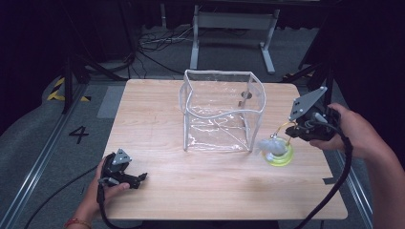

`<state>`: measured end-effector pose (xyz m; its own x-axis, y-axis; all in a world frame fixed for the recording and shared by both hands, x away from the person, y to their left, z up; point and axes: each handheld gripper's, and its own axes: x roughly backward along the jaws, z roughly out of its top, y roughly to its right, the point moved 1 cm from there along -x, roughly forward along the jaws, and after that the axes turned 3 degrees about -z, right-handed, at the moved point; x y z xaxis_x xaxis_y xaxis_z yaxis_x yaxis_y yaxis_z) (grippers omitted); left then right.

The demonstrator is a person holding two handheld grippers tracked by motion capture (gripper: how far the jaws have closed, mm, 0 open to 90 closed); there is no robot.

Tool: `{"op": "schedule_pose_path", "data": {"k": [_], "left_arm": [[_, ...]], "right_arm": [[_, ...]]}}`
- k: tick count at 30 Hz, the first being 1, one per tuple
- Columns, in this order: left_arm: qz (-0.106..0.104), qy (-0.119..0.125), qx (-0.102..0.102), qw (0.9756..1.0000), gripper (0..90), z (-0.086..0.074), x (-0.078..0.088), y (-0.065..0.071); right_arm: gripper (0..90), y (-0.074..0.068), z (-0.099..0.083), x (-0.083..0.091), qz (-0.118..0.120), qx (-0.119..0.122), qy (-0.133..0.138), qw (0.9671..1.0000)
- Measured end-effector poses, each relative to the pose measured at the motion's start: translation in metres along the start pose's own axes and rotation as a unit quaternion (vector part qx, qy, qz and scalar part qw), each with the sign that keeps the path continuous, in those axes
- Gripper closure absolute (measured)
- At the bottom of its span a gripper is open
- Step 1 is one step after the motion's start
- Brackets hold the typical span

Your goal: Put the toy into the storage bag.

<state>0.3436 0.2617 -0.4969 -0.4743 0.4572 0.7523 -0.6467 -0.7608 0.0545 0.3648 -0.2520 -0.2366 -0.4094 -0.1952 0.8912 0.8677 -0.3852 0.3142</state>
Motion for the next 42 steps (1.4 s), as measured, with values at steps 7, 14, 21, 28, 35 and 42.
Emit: {"op": "schedule_pose_path", "data": {"k": [7,14,21,28,35,42], "left_arm": [[0.001,0.000,0.001,1.0000,0.3,0.000,0.000,0.000],[0.001,0.000,0.001,1.0000,0.4,0.000,0.000,0.000],[0.001,0.000,0.000,1.0000,0.4,0.000,0.000,0.000],[0.001,0.001,0.001,1.0000,0.4,0.000,0.000,0.000],[0.000,0.000,0.003,1.0000,0.4,0.000,0.000,0.000],[0.001,0.001,0.001,1.0000,0.3,0.000,0.000,0.000]], "right_arm": [[88.2,0.016,0.009,0.013,-0.018,-0.012,0.004,0.9998],[88.2,0.032,0.025,0.037,-0.031,-0.013,0.011,0.9994],[88.2,0.047,0.045,0.057,-0.044,-0.014,0.016,0.9988],[88.2,0.057,0.067,0.063,-0.048,-0.012,0.012,0.9987],[88.2,0.066,0.087,0.068,-0.051,-0.011,0.026,0.9983],[88.2,0.072,0.105,0.059,-0.052,-0.013,0.036,0.9979]]}}
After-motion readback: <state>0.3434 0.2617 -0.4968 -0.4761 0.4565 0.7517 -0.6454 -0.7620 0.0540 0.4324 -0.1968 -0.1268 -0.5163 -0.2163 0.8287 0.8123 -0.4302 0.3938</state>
